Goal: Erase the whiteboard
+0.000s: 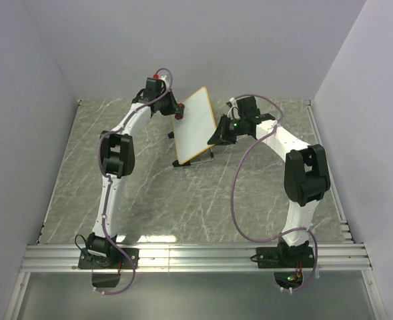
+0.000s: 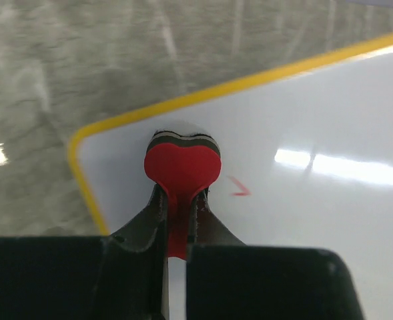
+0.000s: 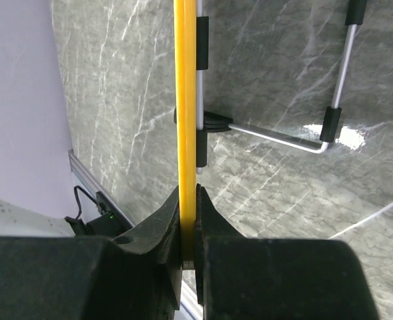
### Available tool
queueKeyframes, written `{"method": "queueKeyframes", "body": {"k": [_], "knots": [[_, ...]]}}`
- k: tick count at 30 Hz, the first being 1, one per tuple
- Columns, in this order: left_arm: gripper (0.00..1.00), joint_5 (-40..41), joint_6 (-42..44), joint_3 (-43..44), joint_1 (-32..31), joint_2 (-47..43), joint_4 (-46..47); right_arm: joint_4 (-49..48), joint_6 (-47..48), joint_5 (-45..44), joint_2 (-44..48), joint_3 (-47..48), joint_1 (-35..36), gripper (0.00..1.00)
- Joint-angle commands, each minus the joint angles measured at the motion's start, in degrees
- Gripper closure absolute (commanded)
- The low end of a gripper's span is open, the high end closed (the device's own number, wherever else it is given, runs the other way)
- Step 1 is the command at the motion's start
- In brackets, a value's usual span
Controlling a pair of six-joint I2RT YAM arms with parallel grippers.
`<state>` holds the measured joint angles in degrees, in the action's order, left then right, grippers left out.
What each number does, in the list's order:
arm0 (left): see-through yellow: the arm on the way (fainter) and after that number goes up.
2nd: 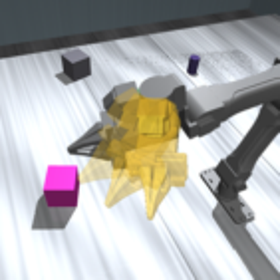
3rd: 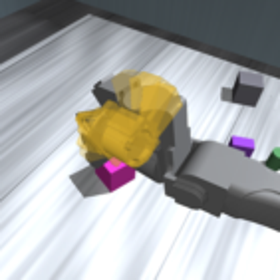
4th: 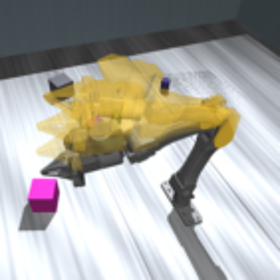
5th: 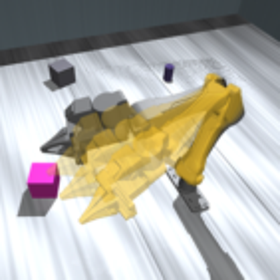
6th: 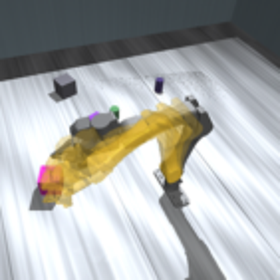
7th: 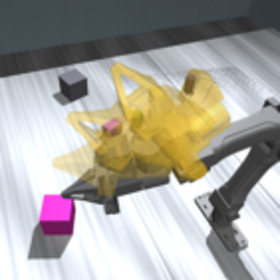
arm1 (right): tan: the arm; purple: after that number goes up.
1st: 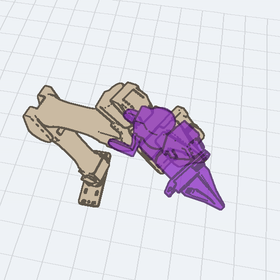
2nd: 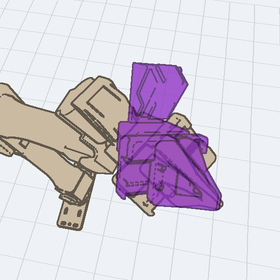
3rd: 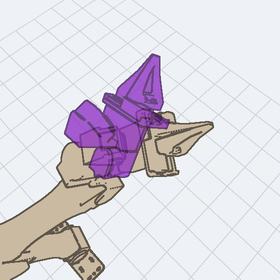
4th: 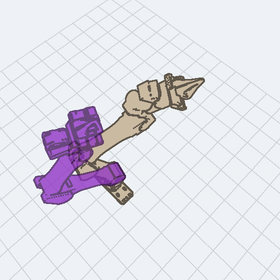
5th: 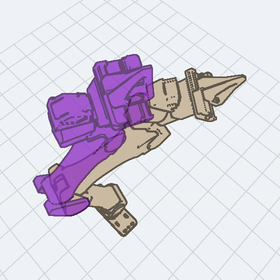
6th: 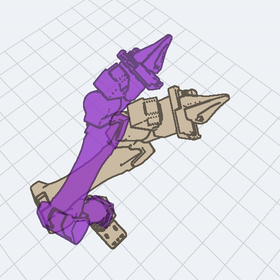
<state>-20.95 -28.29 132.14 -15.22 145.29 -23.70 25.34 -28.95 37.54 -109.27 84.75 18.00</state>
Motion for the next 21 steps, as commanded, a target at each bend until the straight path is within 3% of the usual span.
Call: {"method": "queueKeyframes", "body": {"k": [1,12,16,21], "knots": [[1.0,3.6,1.8,-2.5,-0.8,5.9,-5.8,6.0,6.1,-1.4,-0.7,-1.5,5.5,1.0],[1.0,-1.8,2.1,-5.2,-1.2,1.0,-3.2,4.4,5.0,-1.4,-0.3,-2.6,6.5,1.0],[1.0,-8.6,3.9,-5.7,-3.2,-2.8,-1.2,5.5,6.0,-1.9,-0.2,-2.8,7.1,1.0],[1.0,-9.4,8.8,-7.8,-7.1,-6.9,-3.9,8.6,9.3,-3.9,-0.4,-1.9,7.8,1.0]]}}
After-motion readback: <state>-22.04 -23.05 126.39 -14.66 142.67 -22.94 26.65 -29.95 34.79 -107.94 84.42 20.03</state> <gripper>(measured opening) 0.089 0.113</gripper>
